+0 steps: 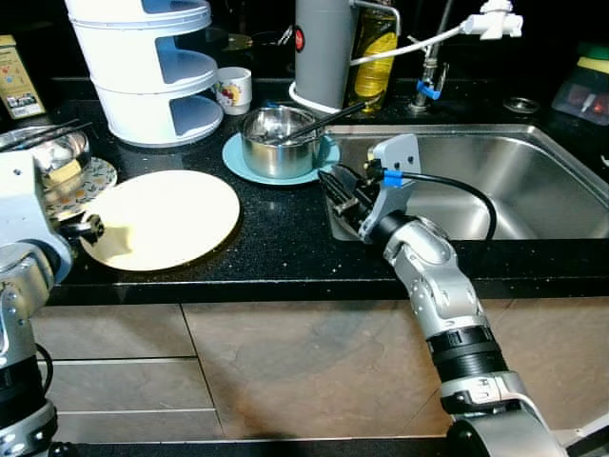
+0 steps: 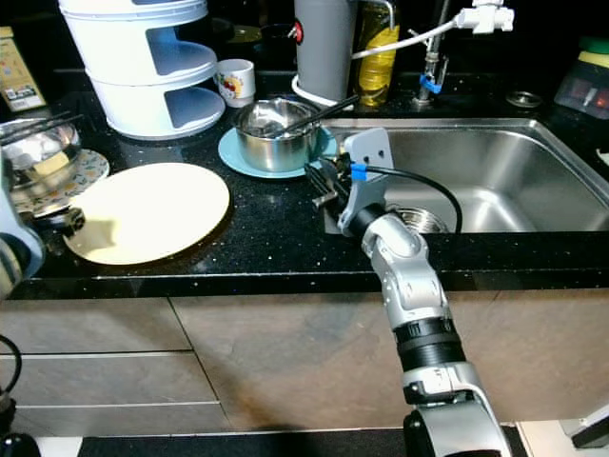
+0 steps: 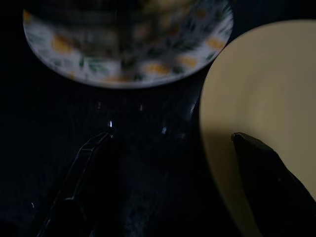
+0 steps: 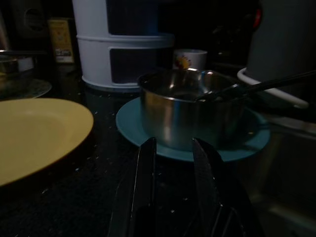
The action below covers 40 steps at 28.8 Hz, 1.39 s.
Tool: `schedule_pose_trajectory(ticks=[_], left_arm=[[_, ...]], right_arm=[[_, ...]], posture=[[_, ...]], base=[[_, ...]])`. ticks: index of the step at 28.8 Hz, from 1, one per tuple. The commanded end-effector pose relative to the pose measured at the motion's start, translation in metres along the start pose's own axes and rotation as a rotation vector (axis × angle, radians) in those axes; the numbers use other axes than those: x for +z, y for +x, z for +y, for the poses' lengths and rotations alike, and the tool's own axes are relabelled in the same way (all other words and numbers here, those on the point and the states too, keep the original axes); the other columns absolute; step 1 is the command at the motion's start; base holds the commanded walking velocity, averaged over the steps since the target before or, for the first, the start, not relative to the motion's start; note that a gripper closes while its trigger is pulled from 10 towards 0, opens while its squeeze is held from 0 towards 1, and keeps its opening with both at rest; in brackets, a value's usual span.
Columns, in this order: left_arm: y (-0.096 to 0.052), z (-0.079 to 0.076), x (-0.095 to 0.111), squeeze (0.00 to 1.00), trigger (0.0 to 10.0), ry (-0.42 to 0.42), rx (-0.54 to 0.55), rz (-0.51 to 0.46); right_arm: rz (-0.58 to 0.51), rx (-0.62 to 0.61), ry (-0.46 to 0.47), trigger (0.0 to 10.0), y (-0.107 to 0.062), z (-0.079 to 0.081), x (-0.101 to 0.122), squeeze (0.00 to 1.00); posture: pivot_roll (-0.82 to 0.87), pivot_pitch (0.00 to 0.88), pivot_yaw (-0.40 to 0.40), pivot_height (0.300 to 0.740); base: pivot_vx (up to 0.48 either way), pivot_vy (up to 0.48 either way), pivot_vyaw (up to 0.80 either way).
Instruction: Kitchen organization
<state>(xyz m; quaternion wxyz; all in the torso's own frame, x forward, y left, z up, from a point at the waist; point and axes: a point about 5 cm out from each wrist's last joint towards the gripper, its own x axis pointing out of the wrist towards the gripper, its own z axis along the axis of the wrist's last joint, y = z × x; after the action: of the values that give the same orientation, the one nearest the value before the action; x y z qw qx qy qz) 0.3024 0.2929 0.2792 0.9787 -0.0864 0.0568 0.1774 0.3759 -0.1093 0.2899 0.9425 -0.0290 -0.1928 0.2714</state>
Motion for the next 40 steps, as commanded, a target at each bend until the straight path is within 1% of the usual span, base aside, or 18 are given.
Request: schedule_pose_trajectory(ticks=[1,2,3,5,7,11,14,16,17,18,19,29,38,40], left_arm=[[0.001,0.001,-0.008,0.00,10.0,-0.021,-0.003,0.048],[0.001,-0.003,-0.013,0.00,10.0,-0.052,-0.029,0.074],[0.001,-0.003,-0.013,0.00,10.0,-0.052,-0.029,0.074],[0.001,-0.006,-0.016,0.00,10.0,-0.083,-0.051,0.093],[0.002,-0.007,-0.016,0.00,10.0,-0.097,-0.060,0.100],[0.002,-0.013,-0.023,0.00,10.0,-0.176,-0.108,0.138],[0.001,-0.014,-0.025,0.00,10.0,-0.188,-0.118,0.144],[0.002,-0.016,-0.025,0.00,9.9,-0.213,-0.130,0.144],[0.001,-0.016,-0.025,0.00,4.4,-0.225,-0.132,0.143],[0.001,-0.017,-0.025,0.00,4.4,-0.232,-0.132,0.143],[0.001,-0.017,-0.024,0.00,0.0,-0.241,-0.137,0.140],[0.001,-0.017,-0.022,0.00,0.0,-0.285,-0.148,0.126],[0.001,-0.017,-0.019,0.00,0.0,-0.299,-0.150,0.112],[0.000,-0.017,-0.015,0.00,0.0,-0.291,-0.154,0.093]], right_arm=[[0.002,0.008,0.010,10.0,-0.002,0.002,-0.001,0.00],[0.006,0.008,0.008,10.0,-0.002,0.002,-0.001,0.00],[0.006,0.008,0.008,10.0,-0.002,0.002,-0.001,0.00],[0.007,0.008,0.008,10.0,-0.002,0.003,-0.001,0.00],[0.010,0.007,0.009,10.0,-0.002,0.003,-0.001,0.00],[0.024,0.006,0.012,10.0,-0.004,0.004,0.000,0.00],[0.026,0.005,0.012,10.0,-0.004,0.004,-0.001,0.00],[0.026,0.003,0.015,10.0,-0.004,0.004,0.000,0.00],[0.026,0.003,0.015,10.0,-0.004,0.004,0.000,0.00],[0.027,0.003,0.015,10.0,-0.004,0.004,0.000,0.00],[0.026,0.002,0.015,10.0,-0.004,0.004,0.000,0.00],[0.031,-0.001,0.023,10.0,-0.005,0.005,0.001,0.00],[0.027,-0.003,0.032,10.0,-0.004,0.005,0.002,0.00],[0.023,-0.004,0.033,10.0,-0.004,0.006,0.003,0.00]], posture=[[0.09,0.228,-0.022,0.740],[0.09,0.228,-0.022,0.740],[0.09,0.228,-0.022,0.740],[0.09,0.228,-0.022,0.740],[0.09,0.229,-0.020,0.740],[0.09,0.228,-0.017,0.740],[0.09,0.228,-0.017,0.740],[0.09,0.228,-0.017,0.740],[0.09,0.228,-0.017,0.740],[0.09,0.228,-0.017,0.740],[0.09,0.227,-0.016,0.740],[0.09,0.225,-0.014,0.740],[0.09,0.223,-0.014,0.740],[0.09,0.223,-0.014,0.740]], base=[[0.000,0.000,0.00],[0.000,0.000,0.00],[0.000,0.000,0.00],[0.000,0.000,0.00],[0.000,0.000,0.00],[0.000,0.000,0.00],[0.000,0.000,0.00],[0.000,0.000,0.00],[0.000,0.000,0.00],[0.000,0.000,0.00],[0.000,0.000,0.00],[0.000,0.000,0.00],[0.000,0.000,0.00],[0.000,0.000,0.00]])
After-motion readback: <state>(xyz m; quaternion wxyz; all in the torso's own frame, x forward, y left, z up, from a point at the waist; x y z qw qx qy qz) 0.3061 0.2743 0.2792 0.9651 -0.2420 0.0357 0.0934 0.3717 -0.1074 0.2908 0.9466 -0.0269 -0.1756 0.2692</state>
